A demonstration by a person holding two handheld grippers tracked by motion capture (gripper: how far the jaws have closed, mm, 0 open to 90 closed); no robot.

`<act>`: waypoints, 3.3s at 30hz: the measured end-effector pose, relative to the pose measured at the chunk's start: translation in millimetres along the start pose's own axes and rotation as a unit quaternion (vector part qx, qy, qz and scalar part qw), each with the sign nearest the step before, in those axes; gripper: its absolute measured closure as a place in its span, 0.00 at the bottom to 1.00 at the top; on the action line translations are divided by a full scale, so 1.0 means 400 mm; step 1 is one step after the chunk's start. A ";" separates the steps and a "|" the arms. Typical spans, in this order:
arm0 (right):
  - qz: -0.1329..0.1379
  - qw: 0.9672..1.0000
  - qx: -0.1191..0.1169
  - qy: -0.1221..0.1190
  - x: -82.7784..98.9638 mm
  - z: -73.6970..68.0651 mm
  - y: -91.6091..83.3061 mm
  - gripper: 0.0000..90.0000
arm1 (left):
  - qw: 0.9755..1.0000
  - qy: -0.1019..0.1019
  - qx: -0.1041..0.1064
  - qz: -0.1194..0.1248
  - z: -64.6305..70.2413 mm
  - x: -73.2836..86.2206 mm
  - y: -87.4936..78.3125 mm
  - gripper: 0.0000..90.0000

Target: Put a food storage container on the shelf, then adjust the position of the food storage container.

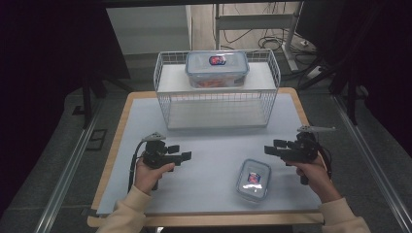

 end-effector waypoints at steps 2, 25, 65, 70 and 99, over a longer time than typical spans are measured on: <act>0.000 1.000 0.004 0.003 0.009 0.005 -0.009 0.32 | 1.000 0.003 -0.005 -0.005 -0.001 0.004 -0.003 0.31; -0.013 0.999 0.025 -0.028 0.074 -0.016 -0.071 0.56 | 1.000 -0.007 -0.003 -0.025 -0.011 0.064 -0.001 0.34; -0.176 0.975 -0.011 -0.138 0.321 -0.174 0.017 0.99 | 1.000 -0.012 -0.004 -0.014 -0.007 0.052 -0.002 0.34; -0.165 0.978 -0.003 -0.130 0.319 -0.199 0.055 0.99 | 1.000 -0.016 -0.005 -0.013 -0.008 0.052 -0.008 0.34; -0.131 0.983 0.014 -0.126 0.275 -0.279 0.249 0.99 | 0.999 -0.019 -0.021 -0.016 -0.028 0.069 -0.016 0.34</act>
Point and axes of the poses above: each handheld gripper's, and its own axes: y roughly forward along the jaws, x roughly out of its underside, z roughly to its right, the point moved 7 cm from there along y, roughly forward along the jaws, and after that the axes turned 2 degrees about x, right-handed, at the moved point
